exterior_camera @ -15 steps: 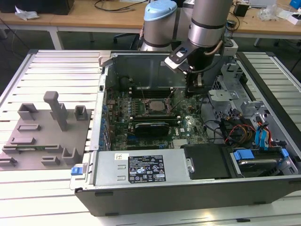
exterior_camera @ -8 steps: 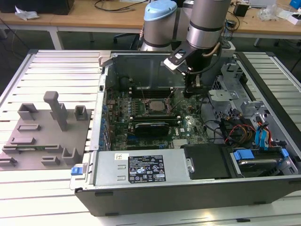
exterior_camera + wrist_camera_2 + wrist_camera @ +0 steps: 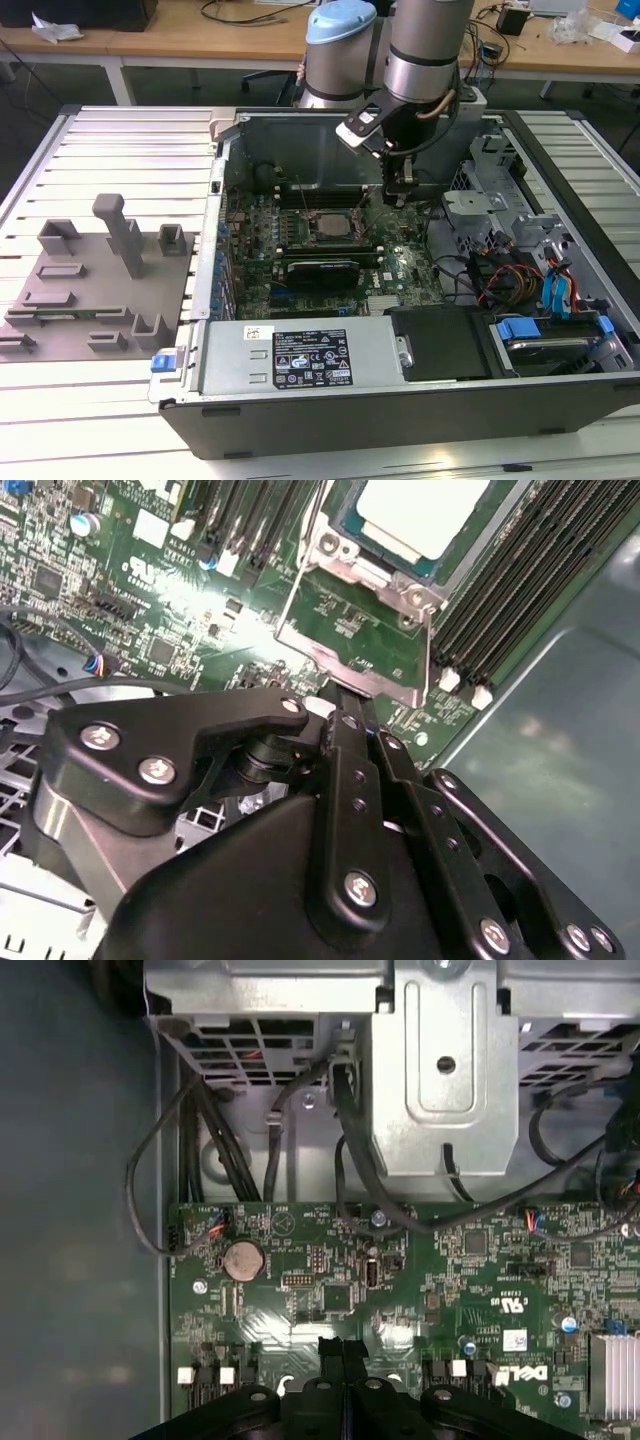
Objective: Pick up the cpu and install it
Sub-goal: 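Close the cpu cover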
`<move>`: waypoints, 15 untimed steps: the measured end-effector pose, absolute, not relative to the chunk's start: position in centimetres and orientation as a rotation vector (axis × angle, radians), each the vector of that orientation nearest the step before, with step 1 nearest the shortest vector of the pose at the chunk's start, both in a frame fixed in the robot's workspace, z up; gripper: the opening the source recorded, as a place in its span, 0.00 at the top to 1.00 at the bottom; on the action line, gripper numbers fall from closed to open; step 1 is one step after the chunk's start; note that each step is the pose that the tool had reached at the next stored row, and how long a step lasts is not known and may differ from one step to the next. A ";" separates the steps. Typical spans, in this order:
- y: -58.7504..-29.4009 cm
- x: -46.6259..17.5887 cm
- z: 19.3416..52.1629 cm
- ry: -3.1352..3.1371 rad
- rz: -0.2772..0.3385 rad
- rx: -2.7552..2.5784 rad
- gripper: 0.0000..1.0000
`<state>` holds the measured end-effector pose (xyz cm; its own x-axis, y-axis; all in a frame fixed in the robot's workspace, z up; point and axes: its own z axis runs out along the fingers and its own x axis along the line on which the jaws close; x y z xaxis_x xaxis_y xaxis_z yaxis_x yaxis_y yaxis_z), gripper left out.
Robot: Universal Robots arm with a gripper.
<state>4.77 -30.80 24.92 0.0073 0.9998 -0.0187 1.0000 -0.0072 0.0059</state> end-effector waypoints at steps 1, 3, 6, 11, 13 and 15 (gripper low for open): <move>-30.8 4.7 24.9 2.201 -0.014 2.217 0.89; -30.8 4.6 24.9 2.201 -0.014 2.217 0.89; -30.8 4.5 24.9 2.201 -0.014 2.217 0.89; -30.7 4.0 24.9 2.201 -0.014 2.217 0.89; -30.7 3.8 24.9 2.201 -0.014 2.217 0.89; -30.7 3.7 24.8 2.201 -0.014 2.217 0.89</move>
